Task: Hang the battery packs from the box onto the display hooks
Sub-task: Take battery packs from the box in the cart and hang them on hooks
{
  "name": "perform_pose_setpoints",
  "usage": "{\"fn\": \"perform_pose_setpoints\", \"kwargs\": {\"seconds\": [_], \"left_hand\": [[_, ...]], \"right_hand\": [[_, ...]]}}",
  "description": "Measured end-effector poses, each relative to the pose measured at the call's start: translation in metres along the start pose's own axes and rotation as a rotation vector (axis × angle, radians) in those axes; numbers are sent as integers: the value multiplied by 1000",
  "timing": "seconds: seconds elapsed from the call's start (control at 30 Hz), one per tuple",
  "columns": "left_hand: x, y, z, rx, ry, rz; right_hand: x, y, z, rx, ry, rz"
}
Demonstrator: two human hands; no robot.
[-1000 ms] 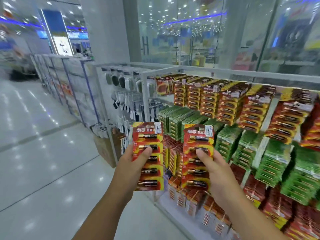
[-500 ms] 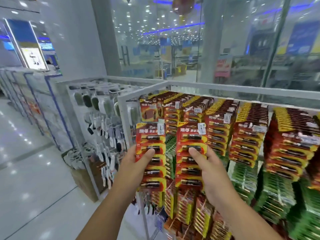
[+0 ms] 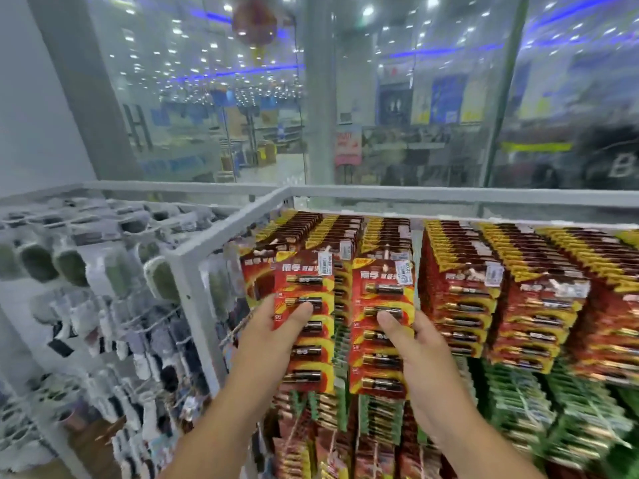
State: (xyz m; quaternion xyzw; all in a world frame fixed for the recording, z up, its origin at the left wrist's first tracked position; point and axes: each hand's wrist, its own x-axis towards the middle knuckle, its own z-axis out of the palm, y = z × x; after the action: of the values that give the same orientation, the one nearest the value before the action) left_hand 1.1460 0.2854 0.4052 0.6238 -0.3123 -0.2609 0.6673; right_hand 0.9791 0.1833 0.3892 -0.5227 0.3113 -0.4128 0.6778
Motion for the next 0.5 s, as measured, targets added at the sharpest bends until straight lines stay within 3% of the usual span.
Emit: {"fn": "perform_pose_setpoints", "kwargs": {"seconds": [0.23,0.5], "left_hand": [[35,-17,-2,8,-139,15],[55,-30,9,22,-191,-15]], "right_hand": [[6,12,14,-9,138,-44],[23,13,17,-95,214,-26]]}}
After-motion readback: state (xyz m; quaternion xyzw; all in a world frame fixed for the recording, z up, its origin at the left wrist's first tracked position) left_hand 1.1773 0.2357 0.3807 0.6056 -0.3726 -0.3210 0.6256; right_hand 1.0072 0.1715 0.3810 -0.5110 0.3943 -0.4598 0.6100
